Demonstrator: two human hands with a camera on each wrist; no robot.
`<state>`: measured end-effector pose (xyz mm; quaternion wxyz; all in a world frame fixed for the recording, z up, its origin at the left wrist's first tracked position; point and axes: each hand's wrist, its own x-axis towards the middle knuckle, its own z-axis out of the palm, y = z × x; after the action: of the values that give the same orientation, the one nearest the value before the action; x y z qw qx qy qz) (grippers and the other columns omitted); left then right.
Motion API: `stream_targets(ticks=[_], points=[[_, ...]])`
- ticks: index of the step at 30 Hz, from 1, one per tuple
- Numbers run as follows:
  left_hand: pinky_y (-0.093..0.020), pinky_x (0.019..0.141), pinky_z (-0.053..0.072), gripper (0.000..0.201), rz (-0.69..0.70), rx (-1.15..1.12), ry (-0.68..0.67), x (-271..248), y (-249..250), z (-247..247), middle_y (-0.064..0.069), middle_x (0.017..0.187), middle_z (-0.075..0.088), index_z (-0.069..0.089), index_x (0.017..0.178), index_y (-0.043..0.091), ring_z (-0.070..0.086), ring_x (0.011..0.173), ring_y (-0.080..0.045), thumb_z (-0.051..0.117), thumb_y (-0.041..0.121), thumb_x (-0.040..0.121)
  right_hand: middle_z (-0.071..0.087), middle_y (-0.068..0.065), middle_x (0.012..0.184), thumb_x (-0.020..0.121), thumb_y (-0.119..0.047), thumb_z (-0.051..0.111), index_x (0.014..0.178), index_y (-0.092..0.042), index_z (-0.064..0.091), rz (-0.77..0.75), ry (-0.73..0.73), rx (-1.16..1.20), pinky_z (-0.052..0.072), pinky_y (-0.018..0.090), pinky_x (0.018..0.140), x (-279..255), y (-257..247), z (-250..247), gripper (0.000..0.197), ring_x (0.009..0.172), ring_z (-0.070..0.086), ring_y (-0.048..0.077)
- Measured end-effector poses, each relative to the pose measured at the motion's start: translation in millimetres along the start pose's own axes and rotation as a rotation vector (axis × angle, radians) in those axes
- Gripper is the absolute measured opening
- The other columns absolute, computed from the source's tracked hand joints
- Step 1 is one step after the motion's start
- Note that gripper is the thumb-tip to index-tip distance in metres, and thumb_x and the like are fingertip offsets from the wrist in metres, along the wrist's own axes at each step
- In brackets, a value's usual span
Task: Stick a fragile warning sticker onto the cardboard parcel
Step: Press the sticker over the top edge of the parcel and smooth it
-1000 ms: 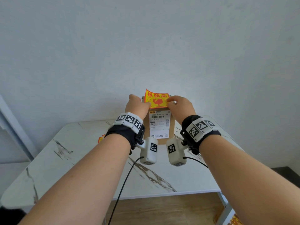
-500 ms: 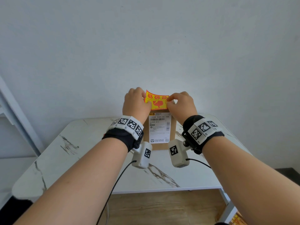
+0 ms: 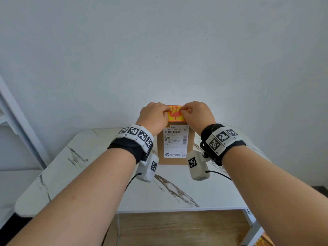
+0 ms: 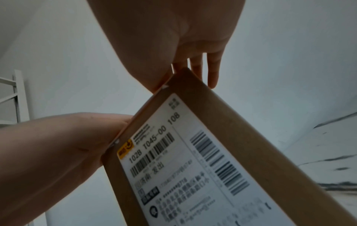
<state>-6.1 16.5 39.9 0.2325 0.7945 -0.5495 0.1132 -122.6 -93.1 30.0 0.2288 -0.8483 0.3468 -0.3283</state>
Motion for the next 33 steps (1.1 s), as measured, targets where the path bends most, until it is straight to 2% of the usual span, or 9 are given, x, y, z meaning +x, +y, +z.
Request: stream_targets(ticks=[4,7,10,13,15,20,24,29,33], points=[[-0.04,0.104,0.041,0.039,-0.029,-0.108,0.002,0.5,-4.4,7.2,0.001,0.131,0.061,0.063,0.126,0.019,0.049,0.124,-0.02,0.036,0.018,0.097,0.065,0.005,0.109,0.092,-0.027,0.055,0.101,-0.022,0.075,-0.043,0.038,0.031,0.042,0.026,0.081,-4.3,3.1,-1.5,0.022,0.106,0.053,0.021],[-0.036,0.106,0.04,0.038,-0.036,-0.224,0.0,0.5,-9.9,13.6,0.0,0.131,0.06,0.063,0.126,0.017,0.049,0.125,-0.019,0.037,0.02,0.099,0.066,0.005,0.114,0.093,-0.025,0.055,0.106,-0.017,0.074,-0.045,0.063,0.095,0.043,0.034,0.096,-10.2,4.6,-0.5,0.024,0.113,0.052,0.025],[-0.033,0.113,0.033,0.04,-0.006,-0.268,-0.043,-3.3,-14.1,13.0,-0.002,0.14,0.056,0.058,0.133,0.014,0.045,0.133,-0.019,0.039,0.026,0.101,0.067,0.003,0.113,0.092,-0.025,0.058,0.107,-0.015,0.074,-0.018,0.079,0.217,0.044,0.025,0.088,-17.5,5.2,-0.7,0.024,0.108,0.057,0.02],[-0.028,0.119,0.018,0.048,0.002,-0.257,-0.085,-13.0,-13.0,13.8,0.001,0.153,0.041,0.045,0.145,0.015,0.029,0.145,-0.015,0.033,0.034,0.103,0.066,-0.001,0.113,0.089,-0.03,0.063,0.105,-0.017,0.075,-0.03,0.12,0.294,0.037,0.005,0.075,-28.5,7.6,1.4,0.023,0.098,0.057,0.01],[-0.028,0.12,0.011,0.051,-0.009,-0.272,-0.094,-19.0,-10.3,16.9,0.003,0.159,0.031,0.037,0.15,0.018,0.019,0.149,-0.012,0.03,0.038,0.103,0.064,-0.001,0.121,0.09,-0.033,0.063,0.108,-0.017,0.075,-0.037,0.141,0.33,0.035,0.0,0.076,-35.7,10.4,5.0,0.027,0.1,0.057,0.008],[-0.032,0.122,0.01,0.06,0.0,-0.252,-0.126,-22.6,-9.9,15.9,0.003,0.162,0.022,0.029,0.153,0.018,0.01,0.152,-0.013,0.033,0.046,0.1,0.057,-0.005,0.136,0.089,-0.038,0.064,0.116,-0.021,0.072,-0.063,0.14,0.38,0.034,0.006,0.094,-44.8,19.6,10.5,0.033,0.116,0.05,0.004],[-0.032,0.123,0.011,0.062,0.015,-0.219,-0.148,-22.5,-12.1,14.1,0.002,0.163,0.019,0.026,0.154,0.018,0.009,0.152,-0.014,0.034,0.046,0.1,0.054,-0.009,0.141,0.086,-0.047,0.064,0.121,-0.026,0.069,-0.09,0.111,0.334,0.037,0.033,0.11,-45.7,26.3,10.3,0.041,0.13,0.046,0.011],[-0.032,0.122,0.012,0.061,0.016,-0.164,-0.133,-24.0,-13.9,15.9,0.003,0.163,0.018,0.025,0.154,0.021,0.009,0.152,-0.013,0.033,0.048,0.099,0.053,-0.01,0.143,0.086,-0.048,0.063,0.124,-0.029,0.066,-0.107,0.102,0.289,0.035,0.03,0.11,-47.6,28.9,8.1,0.042,0.131,0.044,0.011],[-0.029,0.121,0.005,0.055,-0.053,-0.366,-0.195,-25.0,-7.8,12.1,0.005,0.164,0.01,0.022,0.155,0.021,0.001,0.152,-0.009,0.027,0.04,0.103,0.052,-0.01,0.143,0.084,-0.047,0.067,0.123,-0.026,0.067,-0.085,0.102,0.308,0.036,0.025,0.107,-48.1,24.7,9.4,0.044,0.13,0.045,0.006]])
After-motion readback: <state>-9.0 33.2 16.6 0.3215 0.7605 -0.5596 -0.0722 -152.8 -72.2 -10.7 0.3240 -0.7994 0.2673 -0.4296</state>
